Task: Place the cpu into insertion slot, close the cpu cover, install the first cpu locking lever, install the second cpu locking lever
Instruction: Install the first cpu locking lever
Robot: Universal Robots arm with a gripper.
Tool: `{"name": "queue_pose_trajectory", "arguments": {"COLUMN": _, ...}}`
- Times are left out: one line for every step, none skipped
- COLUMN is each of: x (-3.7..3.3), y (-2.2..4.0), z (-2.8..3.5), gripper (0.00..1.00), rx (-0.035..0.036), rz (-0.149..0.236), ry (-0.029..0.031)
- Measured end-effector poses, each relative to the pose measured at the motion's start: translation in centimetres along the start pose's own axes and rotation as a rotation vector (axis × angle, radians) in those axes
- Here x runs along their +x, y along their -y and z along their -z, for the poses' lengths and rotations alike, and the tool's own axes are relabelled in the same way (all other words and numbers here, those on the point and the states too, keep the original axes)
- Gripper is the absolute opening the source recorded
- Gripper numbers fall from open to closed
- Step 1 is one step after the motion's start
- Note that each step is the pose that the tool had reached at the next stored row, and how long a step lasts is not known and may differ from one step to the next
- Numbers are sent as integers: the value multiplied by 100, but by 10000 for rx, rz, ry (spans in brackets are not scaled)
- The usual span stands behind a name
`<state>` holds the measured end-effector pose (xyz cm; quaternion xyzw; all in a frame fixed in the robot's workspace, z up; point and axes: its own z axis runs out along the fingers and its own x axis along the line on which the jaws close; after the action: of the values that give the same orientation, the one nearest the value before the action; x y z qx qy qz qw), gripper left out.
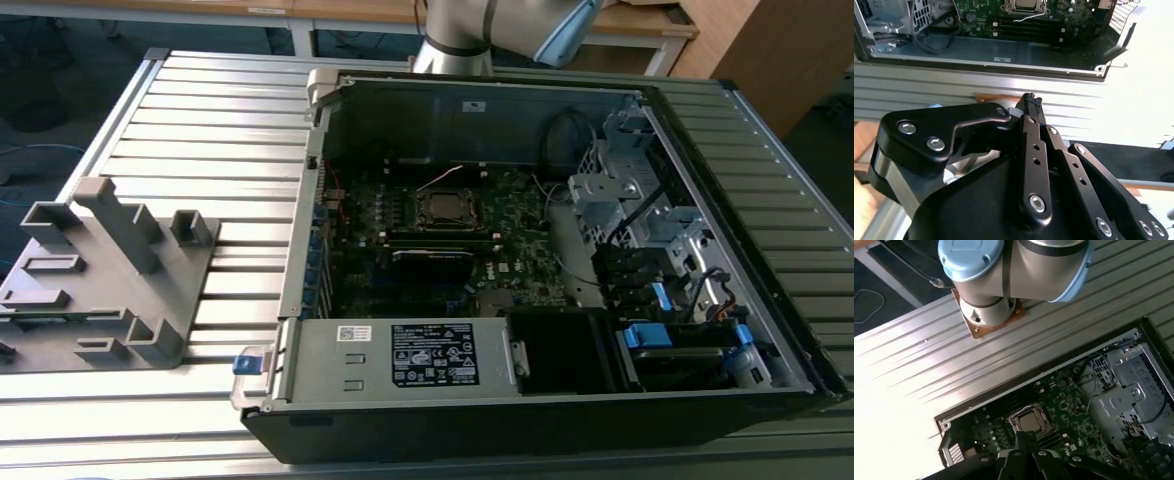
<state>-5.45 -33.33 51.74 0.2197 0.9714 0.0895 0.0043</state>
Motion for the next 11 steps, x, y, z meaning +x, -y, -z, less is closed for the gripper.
{"name": "queue_pose_trajectory", "arguments": {"x": -2, "y": 1, "z": -11, "gripper": 11, "rx": 5, "rz": 129, "ry": -23}}
{"name": "queue_pose_trajectory", "arguments": {"x": -4, "y": 3, "z": -23, "gripper": 11, "rx": 9, "rz": 259, "ry": -45}}
{"name": "queue_pose_trajectory", "arguments": {"x": -6, "y": 4, "z": -36, "gripper": 11, "rx": 14, "rz": 389, "ry": -69}}
{"name": "queue_pose_trajectory", "arguments": {"x": -8, "y": 6, "z": -49, "gripper": 11, "rx": 20, "rz": 525, "ry": -93}}
{"name": "queue_pose_trajectory", "arguments": {"x": -11, "y": 7, "z": -63, "gripper": 11, "rx": 25, "rz": 651, "ry": -115}}
{"name": "queue_pose_trajectory", "arguments": {"x": -14, "y": 8, "z": -77, "gripper": 11, "rx": 28, "rz": 780, "ry": -137}}
{"name": "queue_pose_trajectory", "arguments": {"x": -17, "y": 10, "z": -94, "gripper": 11, "rx": 32, "rz": 927, "ry": -164}}
{"name": "queue_pose_trajectory", "arguments": {"x": -20, "y": 12, "z": -109, "gripper": 11, "rx": 37, "rz": 1059, "ry": -187}}
{"name": "queue_pose_trajectory", "arguments": {"x": -23, "y": 13, "z": -125, "gripper": 11, "rx": 41, "rz": 1194, "ry": -211}}
{"name": "queue_pose_trajectory", "arguments": {"x": -26, "y": 15, "z": -140, "gripper": 11, "rx": 46, "rz": 1329, "ry": -235}}
{"name": "queue_pose_trajectory", "arguments": {"x": -29, "y": 17, "z": -156, "gripper": 11, "rx": 51, "rz": 1462, "ry": -259}}
